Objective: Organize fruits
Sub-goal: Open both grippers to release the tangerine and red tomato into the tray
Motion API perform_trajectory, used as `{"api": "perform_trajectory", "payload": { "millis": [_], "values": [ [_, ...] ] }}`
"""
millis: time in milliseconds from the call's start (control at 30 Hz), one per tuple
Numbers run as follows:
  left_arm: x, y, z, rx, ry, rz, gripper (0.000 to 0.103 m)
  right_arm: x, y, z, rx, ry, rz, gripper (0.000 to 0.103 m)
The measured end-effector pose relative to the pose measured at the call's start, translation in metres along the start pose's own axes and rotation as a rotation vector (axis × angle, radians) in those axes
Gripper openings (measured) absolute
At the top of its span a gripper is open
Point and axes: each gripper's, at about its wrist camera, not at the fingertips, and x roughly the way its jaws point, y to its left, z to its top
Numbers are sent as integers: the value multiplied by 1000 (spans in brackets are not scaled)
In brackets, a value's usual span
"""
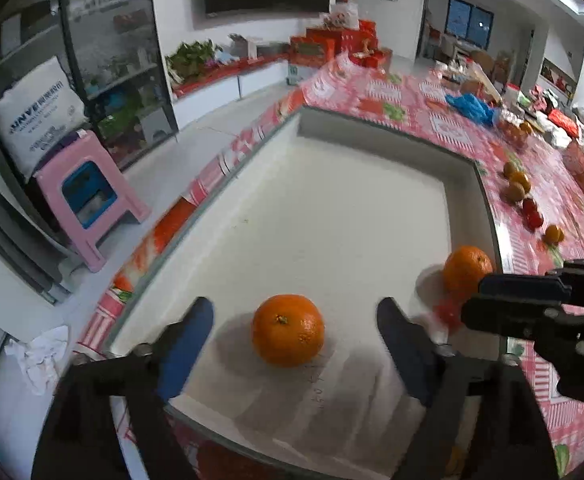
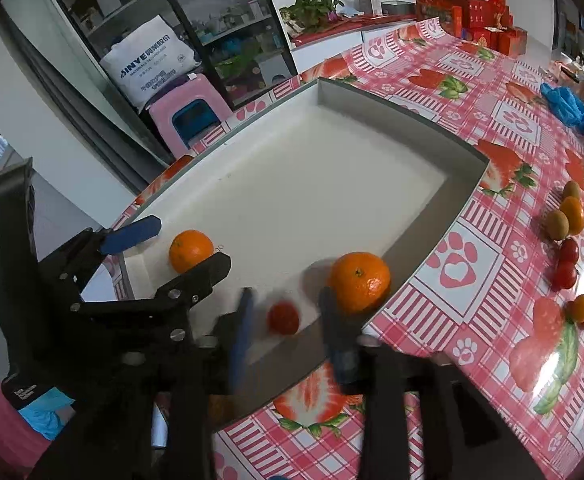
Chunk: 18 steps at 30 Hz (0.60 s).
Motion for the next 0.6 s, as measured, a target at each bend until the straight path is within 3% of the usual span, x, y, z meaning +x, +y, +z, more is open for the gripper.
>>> {"api": "perform_trajectory", "payload": {
  "millis": [133,200,367,500,600],
  "values": [
    [0,1,3,4,17,-2,86,-7,-3,1,15,-24,0,67],
    [-1,2,4,1,19,5,86,-13,-7,0,29,-42,6,77],
    [-4,-2,5,5,42,23,86,-28,-16,0,45,-74,-6,85],
    [-10,-9,8,9,44,15,86,-41,-25,-1,49,-104,-47,103],
    [-18,-15,13,11,44,2,86,-53,-36,-4,72,-131,-61,103]
  ]
}}
